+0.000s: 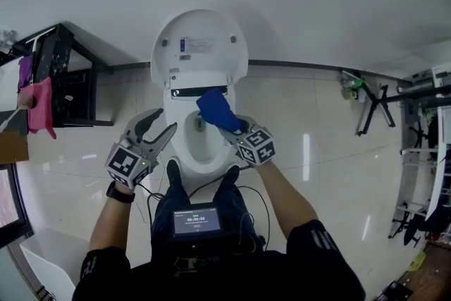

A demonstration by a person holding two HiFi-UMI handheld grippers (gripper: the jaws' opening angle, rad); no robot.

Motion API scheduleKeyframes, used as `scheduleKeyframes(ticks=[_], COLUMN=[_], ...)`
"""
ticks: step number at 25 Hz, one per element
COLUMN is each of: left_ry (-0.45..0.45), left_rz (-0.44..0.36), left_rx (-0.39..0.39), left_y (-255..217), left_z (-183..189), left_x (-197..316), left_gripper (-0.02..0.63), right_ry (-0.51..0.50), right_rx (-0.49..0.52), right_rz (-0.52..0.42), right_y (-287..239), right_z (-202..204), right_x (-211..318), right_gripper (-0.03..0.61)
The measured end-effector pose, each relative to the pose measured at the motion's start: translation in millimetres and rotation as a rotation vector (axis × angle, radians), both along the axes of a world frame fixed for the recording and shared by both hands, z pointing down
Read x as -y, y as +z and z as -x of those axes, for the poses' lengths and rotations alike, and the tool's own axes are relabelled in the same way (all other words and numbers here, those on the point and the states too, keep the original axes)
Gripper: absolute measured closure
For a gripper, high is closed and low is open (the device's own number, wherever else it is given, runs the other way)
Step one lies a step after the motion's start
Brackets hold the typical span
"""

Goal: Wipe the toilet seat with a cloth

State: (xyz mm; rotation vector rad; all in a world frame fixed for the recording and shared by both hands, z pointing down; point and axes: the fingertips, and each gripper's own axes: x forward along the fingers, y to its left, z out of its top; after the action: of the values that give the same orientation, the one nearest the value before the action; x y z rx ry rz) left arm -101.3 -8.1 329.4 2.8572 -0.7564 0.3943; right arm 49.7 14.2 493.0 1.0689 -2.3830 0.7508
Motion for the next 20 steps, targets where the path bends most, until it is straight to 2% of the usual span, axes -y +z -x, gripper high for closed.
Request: scheduleKeyframes(ticks=[4, 9, 15, 20], left_ry=[-0.032, -0.021, -0.046, -0.049], left_rz=[-0.029, -0.067, -0.054, -0.078], left_rx=[-0.025, -0.039, -0.096, -0.076], left_y=[-34, -60, -79, -83], left_z=[9, 5, 5, 6], left_x=[0, -1, -6, -12], left_gripper=[0.408, 0.408, 0.408, 0.408], right_ry=[0.042, 0.076, 0.094, 0.074], right_rx=[0.053, 0.105, 0.199, 0.197], right_rz=[-0.093, -0.172, -0.237, -0.318], right_y=[-79, -151, -211, -239], right_z=[-6, -17, -14, -13], right_x=[2, -2, -9, -9], right_gripper=[0.387, 0.387, 0.39, 0.39])
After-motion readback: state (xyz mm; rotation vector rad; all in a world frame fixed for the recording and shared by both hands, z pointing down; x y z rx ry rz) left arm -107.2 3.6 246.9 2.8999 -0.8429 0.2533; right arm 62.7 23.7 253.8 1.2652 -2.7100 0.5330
